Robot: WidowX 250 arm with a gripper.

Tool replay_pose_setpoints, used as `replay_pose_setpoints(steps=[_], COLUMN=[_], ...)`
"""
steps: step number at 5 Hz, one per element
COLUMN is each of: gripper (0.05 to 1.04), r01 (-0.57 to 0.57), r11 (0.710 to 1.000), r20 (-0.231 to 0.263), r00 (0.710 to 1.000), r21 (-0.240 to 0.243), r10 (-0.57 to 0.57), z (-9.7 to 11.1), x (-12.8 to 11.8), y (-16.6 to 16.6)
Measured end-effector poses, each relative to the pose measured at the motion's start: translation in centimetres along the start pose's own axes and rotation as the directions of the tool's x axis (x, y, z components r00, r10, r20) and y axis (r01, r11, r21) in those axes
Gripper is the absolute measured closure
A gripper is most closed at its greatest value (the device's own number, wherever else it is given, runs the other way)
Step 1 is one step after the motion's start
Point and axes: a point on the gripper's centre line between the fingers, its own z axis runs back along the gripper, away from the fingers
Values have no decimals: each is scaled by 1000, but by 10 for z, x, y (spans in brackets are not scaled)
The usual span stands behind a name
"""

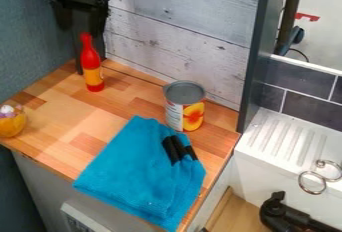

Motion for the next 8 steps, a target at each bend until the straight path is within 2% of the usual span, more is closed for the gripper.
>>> replay_pose_setpoints(steps=[1, 4, 5, 6, 7, 8], gripper=[76, 76, 114, 323, 647, 730], r01=[-14, 0, -1, -11, -3, -8], r11=[1000, 1000, 999, 999, 999, 999], r20=[-39, -80, -109, -138, -135, -125], r00=[999, 997, 994, 990, 991, 992], r21=[7, -21, -34, -41, -41, -53], r10=[15, -1, -3, 5, -2, 1], z=[-6, -27, -37, -48, -47, -47], x=[2, 16, 17, 15, 16, 17], y=[2, 1, 0, 5, 5, 4])
